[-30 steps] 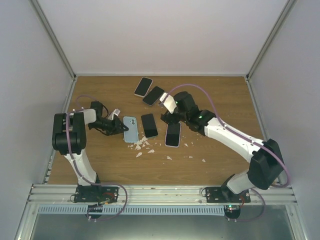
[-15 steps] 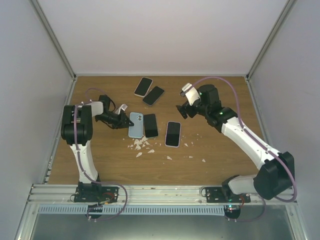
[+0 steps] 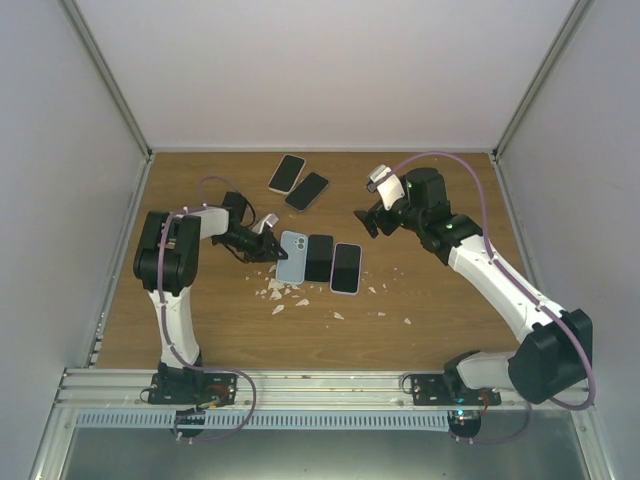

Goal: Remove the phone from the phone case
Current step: Place the phone case at the center of the board.

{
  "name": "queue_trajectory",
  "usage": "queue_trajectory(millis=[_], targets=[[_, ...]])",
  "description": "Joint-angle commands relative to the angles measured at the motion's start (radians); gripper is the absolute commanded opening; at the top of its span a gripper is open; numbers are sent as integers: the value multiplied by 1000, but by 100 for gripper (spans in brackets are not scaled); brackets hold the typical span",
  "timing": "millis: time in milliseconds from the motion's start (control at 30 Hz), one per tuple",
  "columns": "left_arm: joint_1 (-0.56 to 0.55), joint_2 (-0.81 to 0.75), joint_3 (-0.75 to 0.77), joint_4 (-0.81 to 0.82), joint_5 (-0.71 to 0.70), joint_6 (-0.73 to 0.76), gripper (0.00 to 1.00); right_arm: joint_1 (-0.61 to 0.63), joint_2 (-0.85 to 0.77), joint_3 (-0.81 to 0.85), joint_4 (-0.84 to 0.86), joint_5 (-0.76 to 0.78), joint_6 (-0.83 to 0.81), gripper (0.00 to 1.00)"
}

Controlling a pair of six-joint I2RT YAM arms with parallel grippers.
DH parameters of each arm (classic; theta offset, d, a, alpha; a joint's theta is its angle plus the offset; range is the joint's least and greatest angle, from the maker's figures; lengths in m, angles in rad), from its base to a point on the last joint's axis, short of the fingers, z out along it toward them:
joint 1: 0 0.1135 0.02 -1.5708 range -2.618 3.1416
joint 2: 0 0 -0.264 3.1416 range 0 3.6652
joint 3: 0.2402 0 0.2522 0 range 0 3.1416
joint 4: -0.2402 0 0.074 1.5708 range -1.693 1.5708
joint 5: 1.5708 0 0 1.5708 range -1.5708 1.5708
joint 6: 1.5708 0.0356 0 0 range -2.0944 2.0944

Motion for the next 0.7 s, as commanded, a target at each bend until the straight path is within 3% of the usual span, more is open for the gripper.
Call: queue_trajectory(millis=[0,267,667], targets=[[8,-89,-119,99,-35,-85,0,-12,-13,-8,1,-15,8,100],[54,-250,-314,277,9,-208,0,-14,1,-9,0,-22,5,100],[79,-148,-208,268,11,-173,0,-13,5,-16,-38,-3,-18,100]])
